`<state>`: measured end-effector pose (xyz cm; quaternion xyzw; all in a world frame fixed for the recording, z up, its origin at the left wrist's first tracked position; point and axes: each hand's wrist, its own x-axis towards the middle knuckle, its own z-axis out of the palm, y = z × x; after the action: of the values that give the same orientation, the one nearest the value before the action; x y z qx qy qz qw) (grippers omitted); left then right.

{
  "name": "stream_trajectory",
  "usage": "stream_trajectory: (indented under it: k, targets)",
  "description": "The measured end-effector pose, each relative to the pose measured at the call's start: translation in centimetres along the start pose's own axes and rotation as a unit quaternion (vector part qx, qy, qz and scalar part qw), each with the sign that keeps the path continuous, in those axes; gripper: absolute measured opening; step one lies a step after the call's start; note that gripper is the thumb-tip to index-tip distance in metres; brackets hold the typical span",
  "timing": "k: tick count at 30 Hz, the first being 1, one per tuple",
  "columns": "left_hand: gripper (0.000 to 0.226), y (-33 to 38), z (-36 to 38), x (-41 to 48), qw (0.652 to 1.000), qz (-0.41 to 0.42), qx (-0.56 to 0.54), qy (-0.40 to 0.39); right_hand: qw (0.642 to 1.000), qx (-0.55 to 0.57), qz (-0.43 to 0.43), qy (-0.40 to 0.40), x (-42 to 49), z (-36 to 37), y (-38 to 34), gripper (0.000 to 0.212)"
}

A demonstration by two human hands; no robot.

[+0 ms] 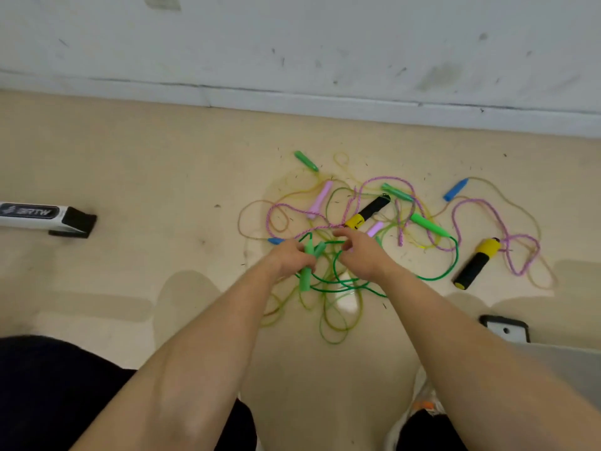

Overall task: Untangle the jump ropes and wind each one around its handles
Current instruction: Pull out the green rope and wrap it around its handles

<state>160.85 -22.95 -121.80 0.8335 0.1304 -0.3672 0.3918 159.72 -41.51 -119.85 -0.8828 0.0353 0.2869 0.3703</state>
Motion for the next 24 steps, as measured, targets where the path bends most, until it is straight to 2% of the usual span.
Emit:
stream_trajectory:
  k: [2,4,7,9,11,13,15,17,19,21,24]
  targets:
    - [0.024,2.2,-1.3,-2.5,0.998,0.027,-0.017,-0.056,0.999,-0.025,-0.044,0.011,-1.5,-1.7,-2.0,0.069]
    - [0.033,4.4,-2.7,-5.3,0.992,0.053,-0.012,-0.115,0.995,-0.070,-0.067,0.009,-2.8,-3.4,-3.7,0.072]
    - [0.033,7.3,-5.1,-9.2,0.981,0.094,0.006,-0.170,0.986,-0.147,-0.080,-0.001,-4.5,-5.4,-5.4,0.047]
    - [0.025,9.0,-6.3,-11.8,0.975,0.118,-0.022,-0.187,0.986,-0.125,-0.110,0.010,-5.7,-6.7,-6.3,0.025]
    - [0.021,10.3,-7.3,-14.0,0.971,0.131,-0.067,-0.189,0.993,-0.051,-0.102,-0.006,-7.2,-7.9,-7.3,0.009]
    - [0.018,11.3,-8.1,-15.9,0.966,0.151,-0.098,-0.187,0.996,0.015,-0.091,-0.019,-8.3,-8.6,-7.8,0.014]
    - [0.011,12.1,-8.9,-17.5,0.955,0.182,-0.139,-0.186,0.995,0.046,-0.092,-0.017,-9.5,-8.9,-8.1,0.032]
    - [0.005,12.9,-9.7,-18.9,0.944,0.213,-0.178,-0.179,0.993,0.065,-0.092,-0.023,-10.5,-8.8,-8.3,0.028]
    - [0.019,13.3,-10.3,-19.7,0.934,0.236,-0.214,-0.159,0.992,0.087,-0.079,-0.033,-10.9,-8.3,-7.9,0.020]
    - [0.032,13.7,-11.0,-20.5,0.912,0.253,-0.287,-0.147,0.992,0.101,-0.056,-0.042,-11.0,-7.4,-7.3,0.018]
    - [0.039,14.1,-12.2,-21.4,0.848,0.257,-0.448,-0.118,0.994,0.083,-0.019,-0.066,-11.0,-5.8,-6.3,0.018]
